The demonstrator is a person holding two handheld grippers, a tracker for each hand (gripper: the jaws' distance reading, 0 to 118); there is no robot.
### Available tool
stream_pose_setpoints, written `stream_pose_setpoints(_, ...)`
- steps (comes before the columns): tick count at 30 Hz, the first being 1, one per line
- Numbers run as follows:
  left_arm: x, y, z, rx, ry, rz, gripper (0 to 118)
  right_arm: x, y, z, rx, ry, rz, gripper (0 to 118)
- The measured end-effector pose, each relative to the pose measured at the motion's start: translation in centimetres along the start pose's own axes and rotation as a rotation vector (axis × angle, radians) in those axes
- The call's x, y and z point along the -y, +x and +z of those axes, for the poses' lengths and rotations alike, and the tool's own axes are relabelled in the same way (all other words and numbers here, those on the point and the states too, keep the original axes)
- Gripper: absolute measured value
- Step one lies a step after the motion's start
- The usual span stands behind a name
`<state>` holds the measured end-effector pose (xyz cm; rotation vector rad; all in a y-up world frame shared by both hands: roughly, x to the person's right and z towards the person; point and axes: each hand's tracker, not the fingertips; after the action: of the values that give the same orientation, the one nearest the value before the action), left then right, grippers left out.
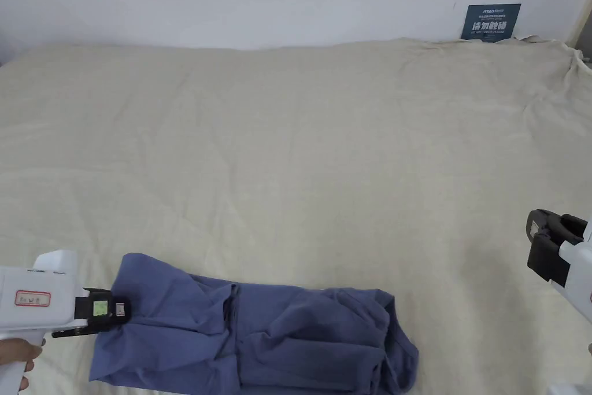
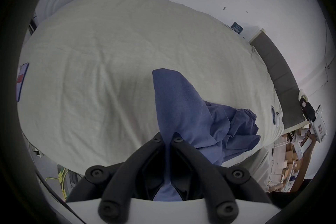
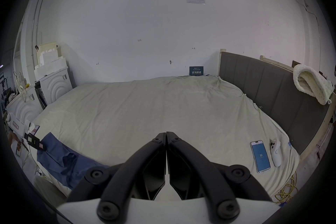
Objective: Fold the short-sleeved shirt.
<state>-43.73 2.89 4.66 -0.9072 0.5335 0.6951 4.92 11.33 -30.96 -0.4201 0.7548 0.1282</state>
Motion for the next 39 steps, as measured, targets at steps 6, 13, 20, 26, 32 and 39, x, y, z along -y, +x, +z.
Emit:
stream_pose_setpoints(6,0.3,2.6,0.3,-0.017,-0.012,0.002,2,0.3,0.0,0.0,-0.008,-0.006,-0.002,0)
stream_pose_setpoints(13,-1.8,10.3,-1.6,0.094,-0.058,-0.115,2,0.5,0.7,0.6,-0.003,-0.001,-0.009,0)
stream_pose_setpoints(20,-1.8,20.7,-5.8,0.189,-0.140,-0.264,2,0.9,2.0,1.5,0.018,0.005,-0.031,0)
stream_pose_setpoints(26,0.0,26.8,-10.5,0.208,-0.241,-0.361,2,1.2,3.2,2.1,0.046,0.010,-0.048,0)
stream_pose_setpoints(32,2.8,31.0,-13.4,0.209,-0.296,-0.400,2,1.6,4.2,2.8,0.072,0.007,-0.057,0)
stream_pose_setpoints(39,3.9,32.6,-16.8,0.154,-0.315,-0.384,10,2.1,4.9,3.2,0.092,-0.004,-0.067,0)
